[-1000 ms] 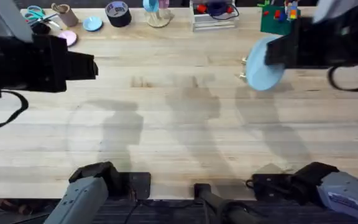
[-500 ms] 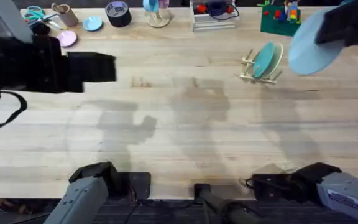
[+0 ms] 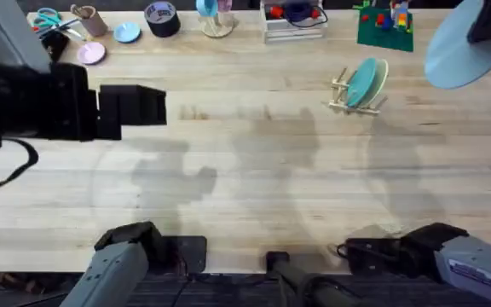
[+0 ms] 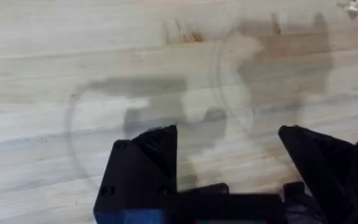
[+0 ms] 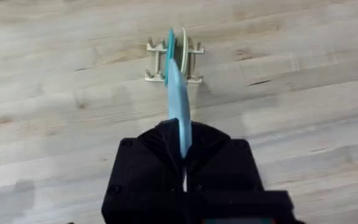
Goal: Pick up the plates from the table one by one and place each into a slot on the dish rack.
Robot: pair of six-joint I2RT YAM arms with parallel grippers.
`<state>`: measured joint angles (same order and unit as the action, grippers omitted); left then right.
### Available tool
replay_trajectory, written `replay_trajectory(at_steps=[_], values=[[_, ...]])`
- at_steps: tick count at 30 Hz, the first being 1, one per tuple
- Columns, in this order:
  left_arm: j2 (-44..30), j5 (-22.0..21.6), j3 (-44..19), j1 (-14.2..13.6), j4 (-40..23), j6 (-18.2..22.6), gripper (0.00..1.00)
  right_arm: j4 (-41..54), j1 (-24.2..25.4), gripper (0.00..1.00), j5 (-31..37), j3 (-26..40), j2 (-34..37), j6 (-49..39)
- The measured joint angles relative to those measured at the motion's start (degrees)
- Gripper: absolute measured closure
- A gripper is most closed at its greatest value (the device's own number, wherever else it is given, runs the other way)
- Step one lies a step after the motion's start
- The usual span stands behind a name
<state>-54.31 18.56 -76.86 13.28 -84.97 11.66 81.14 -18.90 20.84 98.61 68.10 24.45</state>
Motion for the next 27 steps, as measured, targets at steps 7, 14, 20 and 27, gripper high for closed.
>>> replay_trajectory(at_steps=[7, 14, 20, 27], values=[[0.01, -0.01, 0.0, 0.0, -2.71, 0.0, 0.008, 0.02, 3.35, 0.97, 0.39, 0.0, 0.0, 0.22], [0.01, -0.01, 0.0, 0.0, -2.71, 0.0, 0.008, 0.07, 5.1, 0.97, 0.57, 0.0, 0.0, 0.42], [0.01, -0.01, 0.0, 0.0, -2.71, 0.0, 0.008, 0.07, 5.1, 0.97, 0.59, 0.0, 0.0, 1.25], [0.0, -0.01, 0.0, 0.0, -2.73, 0.0, 0.008, 0.09, 5.1, 0.97, 0.59, 0.03, 1.44, 2.41]])
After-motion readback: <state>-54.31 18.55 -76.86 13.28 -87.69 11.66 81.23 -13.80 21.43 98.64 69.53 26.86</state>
